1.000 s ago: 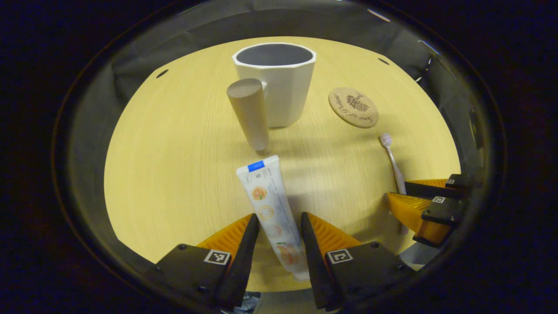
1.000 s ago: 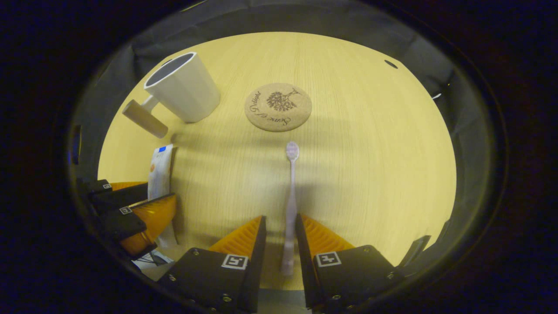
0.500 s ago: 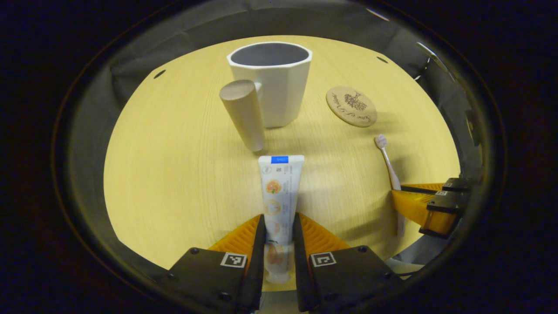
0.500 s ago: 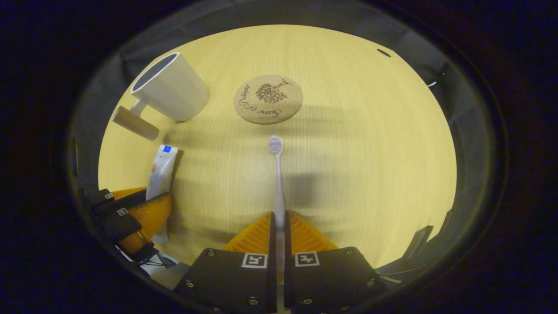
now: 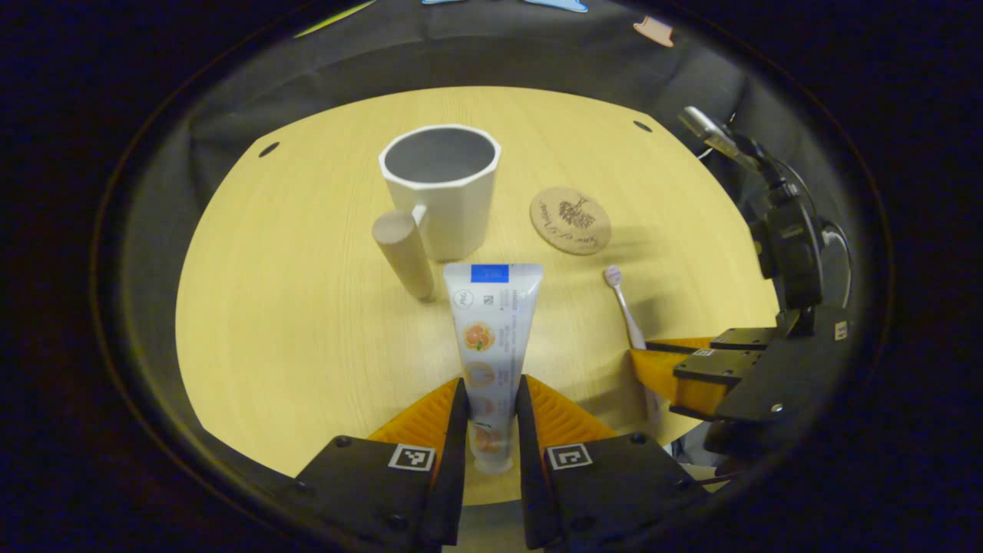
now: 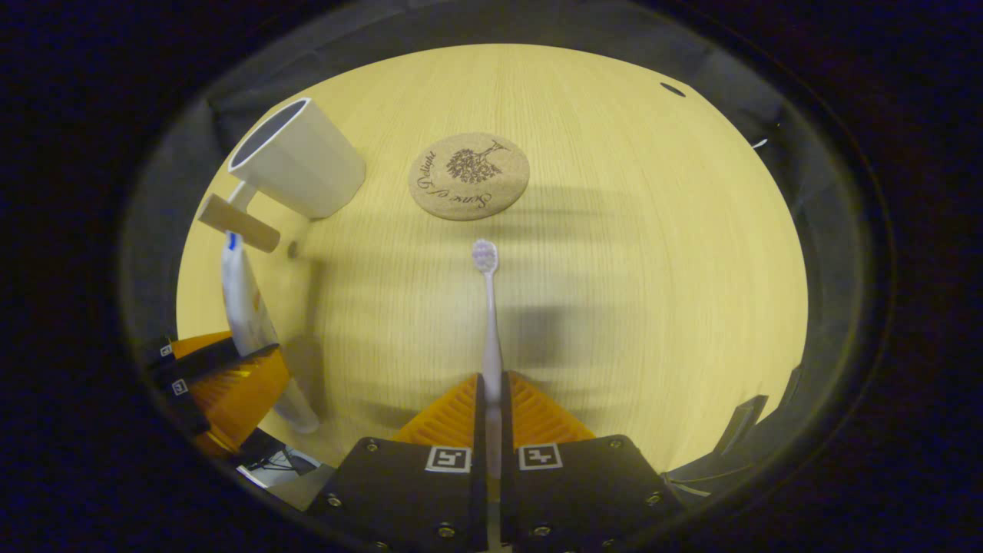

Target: Put the toothbrush and toothpaste on the desktop into the cup, then pick up the cup and place it on the coaster on the desktop.

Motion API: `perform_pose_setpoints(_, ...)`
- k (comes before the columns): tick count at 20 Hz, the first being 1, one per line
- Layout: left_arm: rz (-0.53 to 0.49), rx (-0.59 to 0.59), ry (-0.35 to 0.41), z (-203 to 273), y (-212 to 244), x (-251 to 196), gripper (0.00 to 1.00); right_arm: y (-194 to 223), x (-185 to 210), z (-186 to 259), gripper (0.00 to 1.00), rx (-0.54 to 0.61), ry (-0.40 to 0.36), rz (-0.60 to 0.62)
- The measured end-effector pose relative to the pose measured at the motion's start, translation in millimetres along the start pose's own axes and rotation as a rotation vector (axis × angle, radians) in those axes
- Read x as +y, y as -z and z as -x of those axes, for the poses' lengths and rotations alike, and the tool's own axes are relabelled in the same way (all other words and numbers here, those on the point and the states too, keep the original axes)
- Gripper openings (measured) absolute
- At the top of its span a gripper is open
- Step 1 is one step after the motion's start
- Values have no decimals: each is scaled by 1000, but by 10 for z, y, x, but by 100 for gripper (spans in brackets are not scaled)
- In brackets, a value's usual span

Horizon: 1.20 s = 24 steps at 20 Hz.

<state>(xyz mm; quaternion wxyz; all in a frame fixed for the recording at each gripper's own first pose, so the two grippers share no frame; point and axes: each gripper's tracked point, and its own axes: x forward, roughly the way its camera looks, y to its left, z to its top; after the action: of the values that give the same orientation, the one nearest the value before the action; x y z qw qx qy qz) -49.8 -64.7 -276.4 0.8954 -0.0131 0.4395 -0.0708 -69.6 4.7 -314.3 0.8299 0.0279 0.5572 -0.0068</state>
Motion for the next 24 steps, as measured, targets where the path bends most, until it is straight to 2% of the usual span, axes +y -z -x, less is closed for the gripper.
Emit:
perform_pose_setpoints(2,-14,-55,26,84,-153,-69,40,-6,-3,-2,8,-1,-3,-4)
perform_pose_setpoints(3,-14,-80,12,125,-203,-58,40,-13,-2,-2,8,-1,-5,-8)
perform_pose_setpoints(4,-25,-88,12,144,-239,-50,27,-13,-5,-4,8,0,-8,-12)
perform_pose_setpoints(11,-39,-157,53,326,-438,-127,27,-25,-12,-5,8,-1,-16,-18)
perform_pose_setpoints(15,-11,-249,91,607,-853,-151,27,-33,-12,-5,8,0,-19,-21)
perform_pose_setpoints(24,33,-464,95,1011,-1977,249,26,-41,-21,-4,8,1,-40,-70)
